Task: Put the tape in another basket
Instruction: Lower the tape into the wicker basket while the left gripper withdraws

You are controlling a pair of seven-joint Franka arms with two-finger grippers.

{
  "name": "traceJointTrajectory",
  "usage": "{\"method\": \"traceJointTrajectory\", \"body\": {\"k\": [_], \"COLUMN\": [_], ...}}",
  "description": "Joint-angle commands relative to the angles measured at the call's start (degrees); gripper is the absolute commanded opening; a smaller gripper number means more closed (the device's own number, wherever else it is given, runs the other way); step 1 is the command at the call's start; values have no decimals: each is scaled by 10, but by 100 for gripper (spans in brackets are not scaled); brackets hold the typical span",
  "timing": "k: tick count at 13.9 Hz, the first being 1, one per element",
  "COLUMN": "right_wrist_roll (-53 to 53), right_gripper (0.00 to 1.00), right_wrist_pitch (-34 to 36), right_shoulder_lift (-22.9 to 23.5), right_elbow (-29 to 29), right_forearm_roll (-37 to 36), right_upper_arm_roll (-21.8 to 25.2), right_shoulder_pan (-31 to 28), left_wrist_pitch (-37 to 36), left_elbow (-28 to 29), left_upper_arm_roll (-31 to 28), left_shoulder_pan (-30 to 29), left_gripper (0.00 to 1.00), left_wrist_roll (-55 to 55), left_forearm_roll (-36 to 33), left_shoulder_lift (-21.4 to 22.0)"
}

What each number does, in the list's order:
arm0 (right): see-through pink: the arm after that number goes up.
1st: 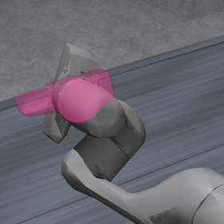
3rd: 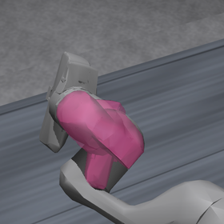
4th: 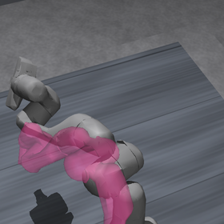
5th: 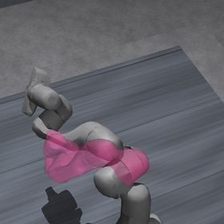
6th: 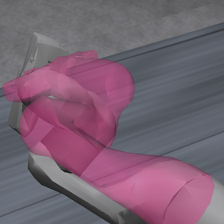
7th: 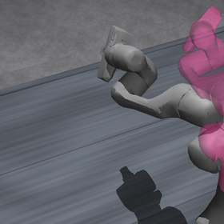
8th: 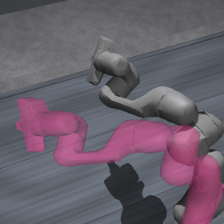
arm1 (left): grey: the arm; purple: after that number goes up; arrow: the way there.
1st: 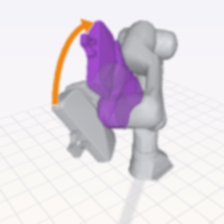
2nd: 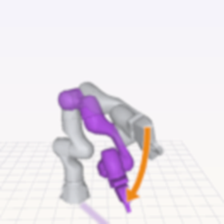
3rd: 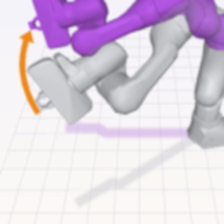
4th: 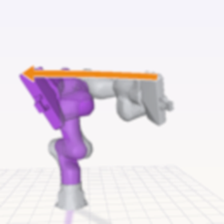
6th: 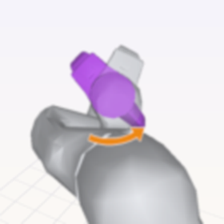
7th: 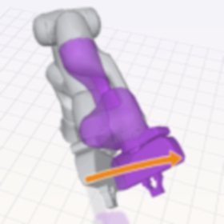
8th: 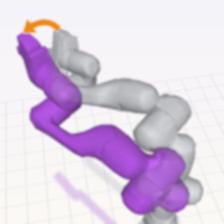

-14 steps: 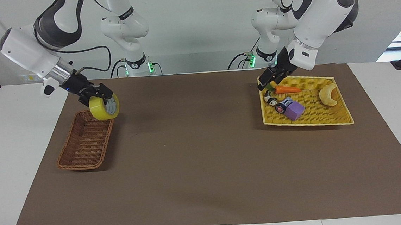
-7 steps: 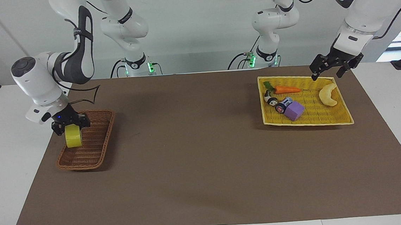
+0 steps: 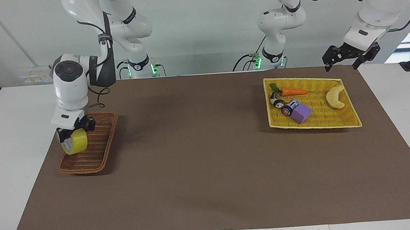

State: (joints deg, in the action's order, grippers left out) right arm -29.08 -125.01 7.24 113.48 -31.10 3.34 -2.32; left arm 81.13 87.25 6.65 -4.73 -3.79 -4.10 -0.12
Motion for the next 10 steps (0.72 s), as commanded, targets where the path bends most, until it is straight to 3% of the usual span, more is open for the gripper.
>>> {"method": "traceJointTrajectory", "body": {"k": [1, 4, 10], "right_wrist_roll": [-36, -140, -349], "right_gripper": [0, 0, 0], "right_wrist_pitch": [-17, -45, -107], "right_shoulder_lift": [3, 8, 24], "right_elbow": [0, 2, 4], "right_forearm_roll": [-55, -70, -71], "right_upper_arm_roll": [-1, -1, -2], "right_shoulder_pan": [1, 3, 1], "left_wrist_pitch": [-15, -11, -6], "left_elbow": [-16, -13, 1], "left_upper_arm_roll": [6, 6, 7], "left_shoulder_pan": [-17, -17, -17], "left_gripper": [100, 100, 100], "left_wrist_roll": [2, 80, 77], "left_forearm_roll": [12, 52, 52], "left_shoulder_lift": [-6, -5, 7]}}
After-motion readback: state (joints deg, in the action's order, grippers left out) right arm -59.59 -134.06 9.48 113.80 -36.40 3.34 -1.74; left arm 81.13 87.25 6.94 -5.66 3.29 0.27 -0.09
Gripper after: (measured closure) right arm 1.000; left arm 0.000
